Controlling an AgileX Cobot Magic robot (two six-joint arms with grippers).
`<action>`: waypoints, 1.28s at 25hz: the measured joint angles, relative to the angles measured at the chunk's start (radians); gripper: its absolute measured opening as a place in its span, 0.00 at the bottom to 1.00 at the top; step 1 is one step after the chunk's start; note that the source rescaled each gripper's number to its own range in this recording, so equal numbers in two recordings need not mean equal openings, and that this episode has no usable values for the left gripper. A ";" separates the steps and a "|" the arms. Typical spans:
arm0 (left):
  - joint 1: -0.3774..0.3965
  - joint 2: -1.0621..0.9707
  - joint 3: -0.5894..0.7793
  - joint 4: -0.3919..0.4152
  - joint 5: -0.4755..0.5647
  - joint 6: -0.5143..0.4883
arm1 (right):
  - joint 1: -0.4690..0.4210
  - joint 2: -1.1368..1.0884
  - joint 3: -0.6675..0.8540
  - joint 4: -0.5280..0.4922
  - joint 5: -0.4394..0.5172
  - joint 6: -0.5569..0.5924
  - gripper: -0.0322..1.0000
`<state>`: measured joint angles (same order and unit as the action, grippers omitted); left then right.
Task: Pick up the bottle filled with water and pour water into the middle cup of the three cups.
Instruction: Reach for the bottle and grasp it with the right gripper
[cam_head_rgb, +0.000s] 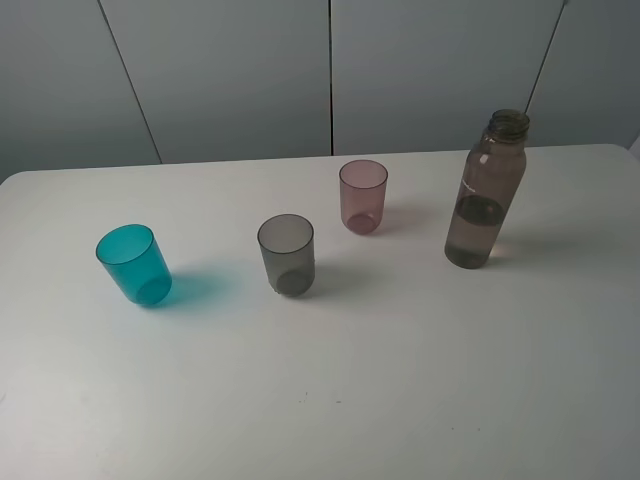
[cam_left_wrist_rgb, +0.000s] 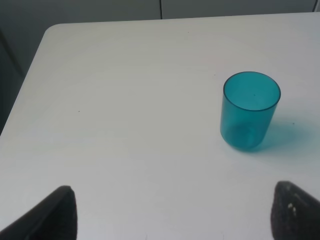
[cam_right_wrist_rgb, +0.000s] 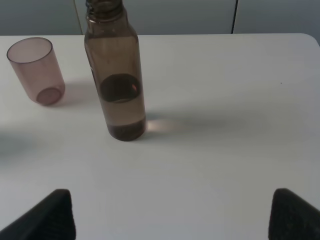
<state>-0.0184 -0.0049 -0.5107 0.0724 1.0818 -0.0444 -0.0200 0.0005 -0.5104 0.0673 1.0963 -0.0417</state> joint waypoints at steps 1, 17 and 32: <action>0.000 0.000 0.000 0.000 0.000 0.000 | 0.000 0.000 0.000 0.000 0.000 0.000 0.50; 0.000 0.000 0.000 0.000 0.000 0.000 | 0.000 0.000 0.000 0.000 0.000 0.000 0.50; 0.000 0.000 0.000 0.000 0.000 0.000 | 0.000 0.000 0.000 0.002 0.000 0.000 0.50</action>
<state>-0.0184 -0.0049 -0.5107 0.0724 1.0818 -0.0444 -0.0200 0.0005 -0.5104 0.0692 1.0963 -0.0417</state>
